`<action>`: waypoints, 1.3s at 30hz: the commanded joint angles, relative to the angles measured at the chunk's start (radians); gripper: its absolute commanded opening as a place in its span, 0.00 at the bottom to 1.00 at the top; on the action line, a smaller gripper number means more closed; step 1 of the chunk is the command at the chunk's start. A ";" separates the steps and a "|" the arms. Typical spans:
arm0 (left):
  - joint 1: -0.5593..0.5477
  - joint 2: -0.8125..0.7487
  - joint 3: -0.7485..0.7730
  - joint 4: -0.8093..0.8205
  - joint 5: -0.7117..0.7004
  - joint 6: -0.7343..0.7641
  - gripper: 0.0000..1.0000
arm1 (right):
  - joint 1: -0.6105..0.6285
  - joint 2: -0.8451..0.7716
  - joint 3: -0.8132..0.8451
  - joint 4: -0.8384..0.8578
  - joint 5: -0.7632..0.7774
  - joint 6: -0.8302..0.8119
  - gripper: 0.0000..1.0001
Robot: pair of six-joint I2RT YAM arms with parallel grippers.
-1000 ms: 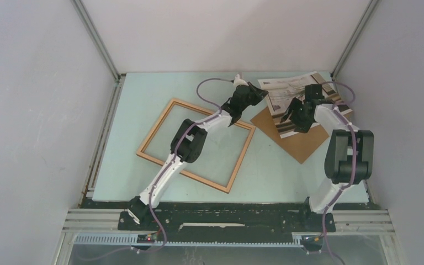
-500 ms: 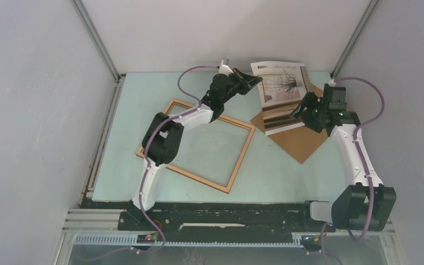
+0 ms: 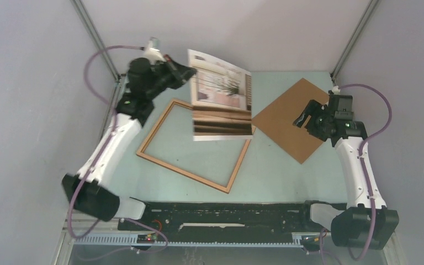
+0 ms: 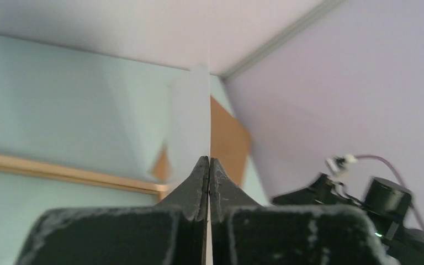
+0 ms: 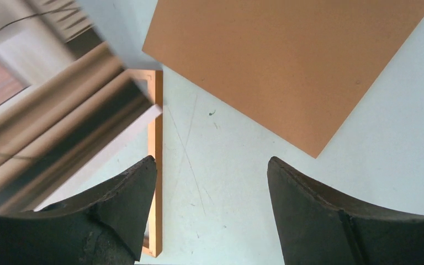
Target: Put the photo into the frame
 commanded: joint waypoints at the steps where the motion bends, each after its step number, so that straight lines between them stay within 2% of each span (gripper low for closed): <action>1: 0.138 -0.180 0.148 -0.488 -0.038 0.308 0.00 | 0.015 -0.029 -0.024 0.016 -0.037 -0.017 0.81; 5: 0.176 -0.231 0.460 -0.796 -0.215 0.496 0.00 | 0.045 -0.004 -0.024 0.020 -0.035 -0.026 0.81; 8: 0.174 -0.202 0.650 -0.944 -0.226 0.559 0.00 | 0.075 0.012 -0.035 0.028 -0.034 -0.012 0.81; 10: 0.157 -0.177 0.689 -0.957 -0.194 0.558 0.00 | 0.108 0.024 -0.046 0.051 -0.044 -0.001 0.81; 14: 0.003 -0.097 0.642 -0.932 -0.267 0.562 0.00 | 0.141 0.061 -0.059 0.090 -0.147 0.039 0.81; 20: -0.222 0.113 0.479 -0.765 -0.407 0.561 0.00 | 0.104 0.076 -0.182 0.216 -0.345 0.117 0.81; 22: -0.254 0.230 0.453 -0.727 -0.394 0.525 0.00 | 0.050 0.083 -0.230 0.244 -0.386 0.132 0.81; 27: -0.368 0.413 0.397 -0.605 -0.375 0.457 0.00 | -0.010 0.096 -0.310 0.260 -0.369 0.093 0.81; 29: -0.398 0.483 0.406 -0.605 -0.365 0.412 0.00 | -0.027 0.118 -0.324 0.262 -0.370 0.078 0.81; 36: -0.467 0.554 0.313 -0.493 -0.386 0.265 0.01 | -0.044 0.180 -0.360 0.309 -0.374 0.065 0.81; 38: -0.467 0.547 0.298 -0.480 -0.387 0.259 0.12 | -0.044 0.203 -0.364 0.332 -0.408 0.067 0.81; 39: -0.465 0.543 0.297 -0.476 -0.383 0.263 0.21 | -0.044 0.215 -0.367 0.345 -0.430 0.070 0.81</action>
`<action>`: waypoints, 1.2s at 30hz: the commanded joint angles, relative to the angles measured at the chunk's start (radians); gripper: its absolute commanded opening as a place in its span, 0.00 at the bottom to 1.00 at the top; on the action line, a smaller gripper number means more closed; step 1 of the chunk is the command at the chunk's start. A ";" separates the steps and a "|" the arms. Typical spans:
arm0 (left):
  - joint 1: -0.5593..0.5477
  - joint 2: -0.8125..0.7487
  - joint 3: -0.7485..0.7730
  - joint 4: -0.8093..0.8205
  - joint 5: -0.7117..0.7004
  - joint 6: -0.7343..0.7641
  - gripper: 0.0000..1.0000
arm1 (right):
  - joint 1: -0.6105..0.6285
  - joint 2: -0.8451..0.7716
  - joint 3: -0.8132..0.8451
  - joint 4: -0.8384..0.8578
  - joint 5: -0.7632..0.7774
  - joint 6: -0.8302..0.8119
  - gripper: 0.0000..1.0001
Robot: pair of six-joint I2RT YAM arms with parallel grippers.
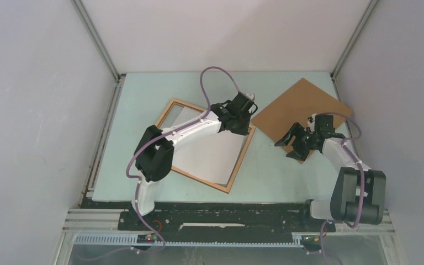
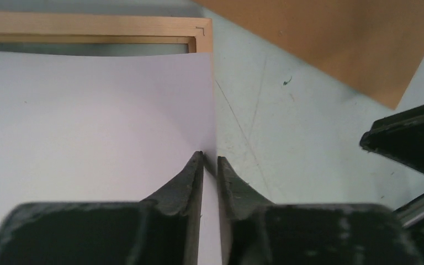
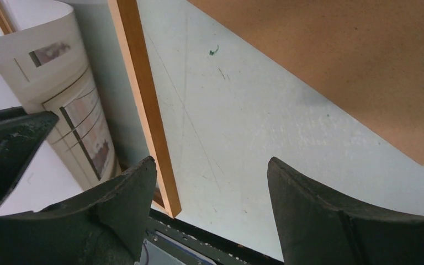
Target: Put the photo into the frame
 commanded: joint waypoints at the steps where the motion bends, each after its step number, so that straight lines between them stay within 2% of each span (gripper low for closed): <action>1: 0.016 -0.055 -0.032 0.087 -0.012 -0.065 0.31 | -0.005 0.045 -0.011 0.089 -0.091 -0.012 0.81; 2: 0.020 -0.061 -0.035 0.094 0.005 -0.066 0.41 | 0.000 0.056 -0.016 0.104 -0.117 -0.005 0.82; 4: 0.031 -0.060 -0.032 0.106 0.082 -0.063 0.53 | 0.018 0.080 -0.027 0.140 -0.151 0.018 0.82; 6: 0.044 -0.069 -0.034 0.106 0.150 -0.060 0.70 | 0.050 0.100 -0.029 0.169 -0.170 0.030 0.82; 10: 0.087 -0.179 -0.112 0.152 0.288 -0.078 0.84 | 0.107 0.134 -0.041 0.225 -0.196 0.076 0.83; 12: 0.114 -0.258 -0.174 0.178 0.354 -0.078 0.88 | 0.130 0.141 -0.064 0.259 -0.190 0.103 0.83; 18: 0.234 -0.499 -0.330 0.234 0.531 -0.069 0.89 | 0.252 0.187 -0.079 0.293 -0.151 0.150 0.79; 22: 0.314 -0.613 -0.375 0.170 0.594 0.011 0.89 | 0.311 0.241 -0.079 0.353 -0.120 0.210 0.73; 27: 0.406 -0.729 -0.376 0.049 0.515 0.158 0.91 | 0.363 0.305 -0.077 0.464 -0.124 0.297 0.63; 33: 0.461 -0.761 -0.435 0.102 0.564 0.146 0.91 | 0.409 0.362 -0.045 0.523 -0.111 0.360 0.51; 36: 0.462 -0.769 -0.480 0.135 0.550 0.146 0.91 | 0.434 0.371 -0.024 0.513 -0.102 0.380 0.39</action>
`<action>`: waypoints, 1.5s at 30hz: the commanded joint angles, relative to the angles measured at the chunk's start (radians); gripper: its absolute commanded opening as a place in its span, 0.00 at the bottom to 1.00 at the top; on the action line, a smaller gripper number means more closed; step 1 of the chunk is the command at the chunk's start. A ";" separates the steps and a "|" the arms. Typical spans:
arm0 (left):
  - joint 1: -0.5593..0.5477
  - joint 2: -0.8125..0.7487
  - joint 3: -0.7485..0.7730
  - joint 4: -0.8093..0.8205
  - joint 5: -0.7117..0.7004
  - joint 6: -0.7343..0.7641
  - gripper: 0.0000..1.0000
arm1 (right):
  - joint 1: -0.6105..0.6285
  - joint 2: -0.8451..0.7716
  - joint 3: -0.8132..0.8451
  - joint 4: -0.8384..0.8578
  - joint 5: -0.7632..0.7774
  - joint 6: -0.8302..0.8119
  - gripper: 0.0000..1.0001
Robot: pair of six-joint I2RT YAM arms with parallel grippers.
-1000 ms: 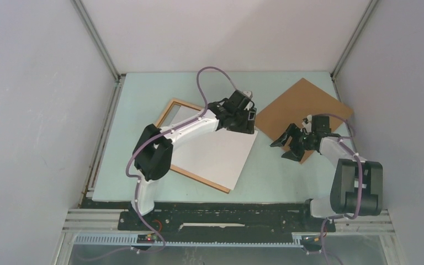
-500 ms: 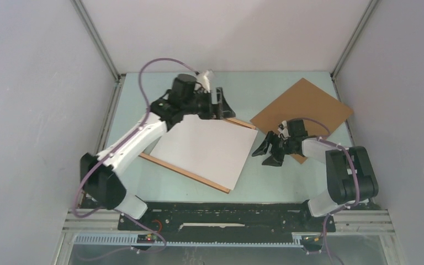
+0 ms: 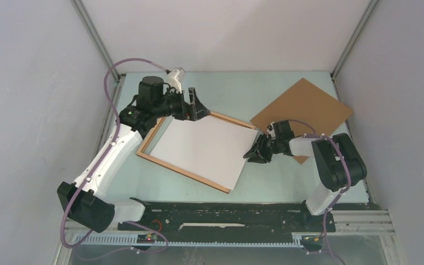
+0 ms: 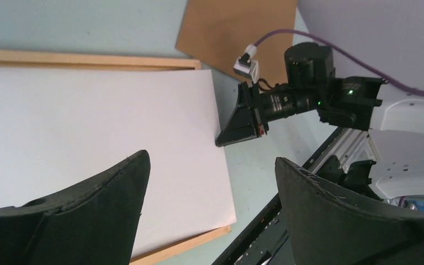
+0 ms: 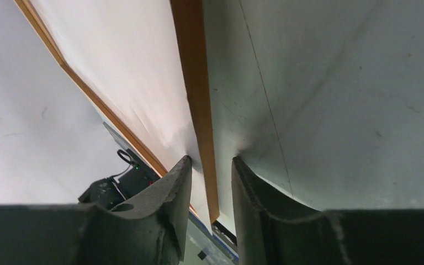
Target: Put the photo into the frame
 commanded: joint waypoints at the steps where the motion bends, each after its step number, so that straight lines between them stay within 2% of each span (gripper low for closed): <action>1: 0.004 -0.020 -0.076 0.045 0.015 0.036 0.91 | 0.041 0.009 0.045 0.024 0.044 0.053 0.35; 6: 0.018 -0.026 -0.137 0.071 0.008 0.029 0.91 | 0.085 -0.035 0.082 -0.055 0.089 0.067 0.18; 8: 0.023 -0.032 -0.137 0.074 0.006 0.024 0.90 | 0.099 -0.044 0.095 -0.053 0.096 0.087 0.14; 18: 0.042 -0.053 -0.152 0.090 0.021 0.007 0.88 | 0.150 -0.005 0.177 -0.011 0.144 0.165 0.12; 31: 0.053 -0.062 -0.179 0.129 0.053 -0.019 0.88 | 0.189 0.074 0.241 -0.041 0.197 0.134 0.15; 33: 0.053 -0.067 -0.183 0.136 0.058 -0.024 0.88 | 0.192 0.073 0.255 -0.070 0.215 0.115 0.18; 37: 0.055 -0.066 -0.189 0.146 0.069 -0.030 0.88 | 0.207 0.051 0.286 -0.156 0.271 0.079 0.42; 41: 0.060 -0.077 -0.195 0.159 0.078 -0.036 0.88 | 0.242 0.006 0.330 -0.322 0.375 0.012 0.66; 43: 0.061 -0.077 -0.206 0.173 0.077 -0.045 0.88 | 0.258 -0.024 0.356 -0.419 0.445 -0.026 0.76; 45: 0.063 -0.085 -0.222 0.191 0.078 -0.057 0.88 | 0.260 -0.060 0.364 -0.488 0.512 -0.065 0.82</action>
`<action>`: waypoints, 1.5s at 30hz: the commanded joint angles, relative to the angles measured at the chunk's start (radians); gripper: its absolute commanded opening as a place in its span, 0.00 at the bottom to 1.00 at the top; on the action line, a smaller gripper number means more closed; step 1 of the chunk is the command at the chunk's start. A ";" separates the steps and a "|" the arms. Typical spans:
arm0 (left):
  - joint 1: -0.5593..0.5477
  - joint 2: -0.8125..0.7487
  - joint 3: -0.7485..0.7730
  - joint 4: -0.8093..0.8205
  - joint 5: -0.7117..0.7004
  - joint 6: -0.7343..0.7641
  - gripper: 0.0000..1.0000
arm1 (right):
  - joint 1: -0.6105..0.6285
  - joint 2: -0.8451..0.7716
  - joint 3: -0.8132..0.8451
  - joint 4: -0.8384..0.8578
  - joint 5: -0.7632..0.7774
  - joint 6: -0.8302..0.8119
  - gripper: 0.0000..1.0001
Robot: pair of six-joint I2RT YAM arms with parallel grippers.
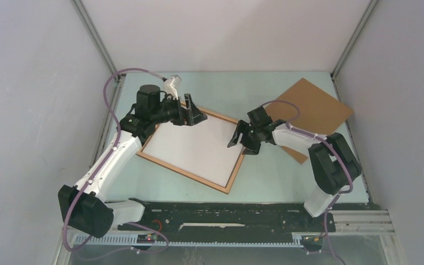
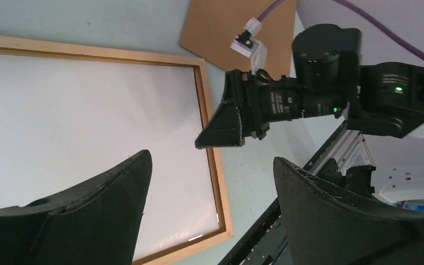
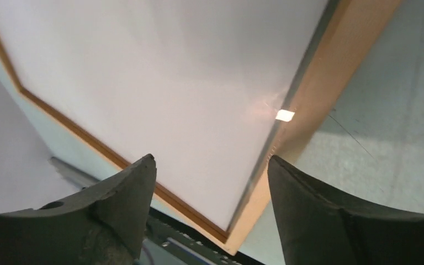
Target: Put the photo into the frame
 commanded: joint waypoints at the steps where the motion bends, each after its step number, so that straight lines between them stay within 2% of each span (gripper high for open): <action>1: 0.010 -0.051 -0.051 0.069 0.028 -0.033 0.88 | 0.014 -0.111 0.042 -0.238 0.203 -0.126 0.84; 8: 0.010 -0.066 -0.065 0.103 0.060 -0.054 0.89 | -0.056 -0.269 0.042 -0.381 0.368 -0.247 0.96; 10: 0.010 -0.070 -0.068 0.109 0.062 -0.055 0.89 | -0.119 -0.303 0.041 -0.420 0.374 -0.266 0.98; 15: 0.010 -0.073 -0.080 0.126 0.072 -0.064 0.90 | -0.344 -0.388 -0.001 -0.421 0.255 -0.275 0.99; 21: 0.010 -0.087 -0.088 0.136 0.068 -0.059 0.91 | -0.712 -0.544 -0.217 -0.264 -0.041 -0.241 1.00; 24: 0.010 -0.079 -0.098 0.152 0.087 -0.068 0.92 | -0.825 -0.547 -0.257 -0.229 -0.116 -0.254 1.00; 28: 0.010 -0.057 -0.111 0.162 0.065 -0.054 0.95 | -0.878 -0.497 -0.262 -0.239 -0.106 -0.292 0.99; 34: 0.003 0.025 -0.133 0.213 0.098 -0.060 0.97 | -0.880 -0.458 -0.288 -0.208 -0.049 -0.354 0.98; 37: -0.034 0.034 -0.128 0.192 0.004 -0.017 0.98 | -0.881 -0.447 -0.310 -0.183 -0.033 -0.353 0.98; 40: -0.122 0.065 -0.108 0.175 -0.251 -0.020 0.98 | -0.881 -0.419 -0.318 -0.147 -0.052 -0.333 0.98; 42: -0.202 0.116 -0.103 0.232 -0.393 -0.082 0.98 | -0.881 -0.390 -0.317 -0.122 -0.057 -0.312 0.98; 45: -0.278 0.237 -0.062 0.328 -0.464 -0.195 0.97 | -0.886 -0.373 -0.318 -0.102 -0.064 -0.289 0.98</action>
